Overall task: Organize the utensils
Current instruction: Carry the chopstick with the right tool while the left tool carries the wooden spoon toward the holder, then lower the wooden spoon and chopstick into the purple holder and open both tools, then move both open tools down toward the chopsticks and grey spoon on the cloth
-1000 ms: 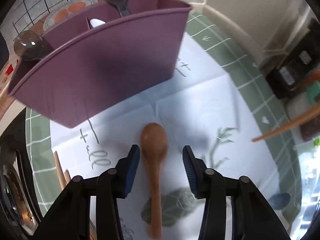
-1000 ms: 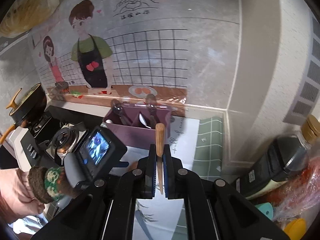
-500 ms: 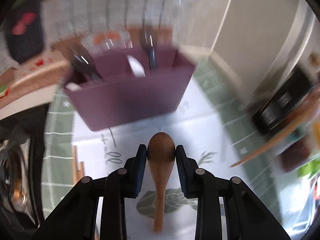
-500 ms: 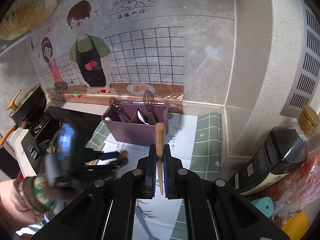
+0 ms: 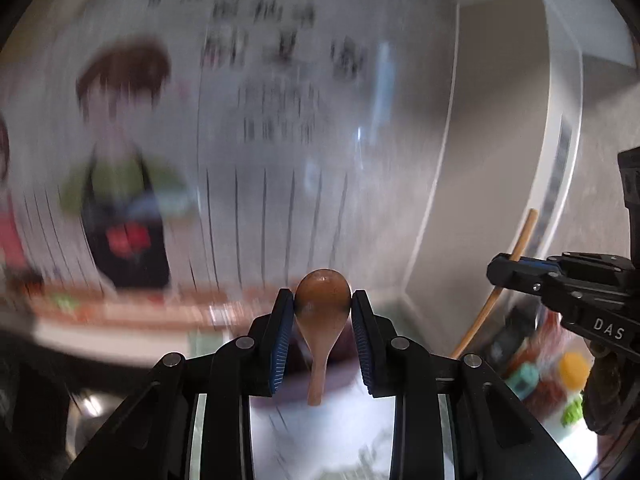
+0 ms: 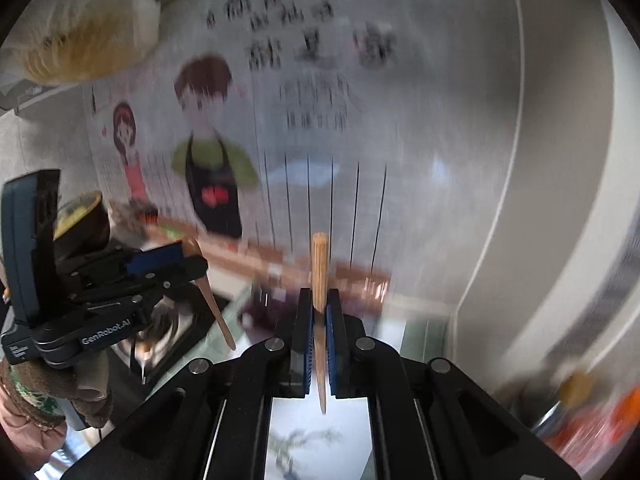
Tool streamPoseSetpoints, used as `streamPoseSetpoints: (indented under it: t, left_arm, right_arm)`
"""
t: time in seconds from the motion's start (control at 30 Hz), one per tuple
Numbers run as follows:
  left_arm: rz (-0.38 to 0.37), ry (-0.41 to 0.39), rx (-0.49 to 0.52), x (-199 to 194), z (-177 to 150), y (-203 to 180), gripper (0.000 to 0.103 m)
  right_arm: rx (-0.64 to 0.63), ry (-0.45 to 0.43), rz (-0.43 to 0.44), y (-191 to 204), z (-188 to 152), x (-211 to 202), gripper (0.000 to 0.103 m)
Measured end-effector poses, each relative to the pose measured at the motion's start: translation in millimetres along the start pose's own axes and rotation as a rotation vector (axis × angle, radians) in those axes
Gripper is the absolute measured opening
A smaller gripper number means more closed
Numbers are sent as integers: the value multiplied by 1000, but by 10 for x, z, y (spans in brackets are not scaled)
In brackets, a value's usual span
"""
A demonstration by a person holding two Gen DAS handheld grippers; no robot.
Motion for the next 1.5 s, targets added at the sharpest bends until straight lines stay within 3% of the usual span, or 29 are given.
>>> streamPoseSetpoints:
  t: [0.17,0.3,0.43,0.83,0.87,0.9,1.0,1.13,1.2,1.3,1.37,1.43,1.5]
  left_arm:
    - [-6,-128,26,-122,696,-99,31]
    - [-12,-121,5,107,823,-2,31]
    - [-3,-45,-42,521,619,185,31]
    - [67,293,-140,1852,-586,793,32]
    - [69,322,-153,1918,-671,838,32]
    - [72,343,-162,1948,-733,865,35]
    - [82,390,-186,1962,-858,940,39]
    - [85,368,-178,1714,-777,950,43]
    - [110,348,-168,1491,-714,981,59]
    - [146,327,-149,1190,-659,1060,60]
    - [177,328,-135,982,-676,1124,61]
    - [197,344,-123,823,-748,1185,62]
    - [206,371,-111,684,-889,1236,63]
  right_arm:
    - [-17,-73,-50,-170,620,-17,5]
    - [-16,-51,-55,-209,726,288,6]
    - [0,12,-25,-144,516,744,6]
    - [51,319,118,73,-670,2155,6]
    - [47,339,143,116,-738,2218,9]
    - [41,355,166,155,-800,2261,18]
    - [11,362,143,170,-884,2266,43]
    - [-8,318,120,144,-792,2057,51]
    - [-13,294,98,119,-739,1899,62]
    - [-39,261,65,138,-735,1628,79]
    - [-64,247,42,194,-782,1451,82]
    - [-82,246,29,245,-884,1277,88]
    - [-91,243,26,300,-1000,1130,100]
Point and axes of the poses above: each gripper's, at about its wrist camera, not at the fingertips, and x roughly the way its jaws point, y to its left, z to its top, the point moved 9 cm from there along x, roughly the way its jaws point, and after that the axes turned 15 degrees about -x, right-handed, at the moved point
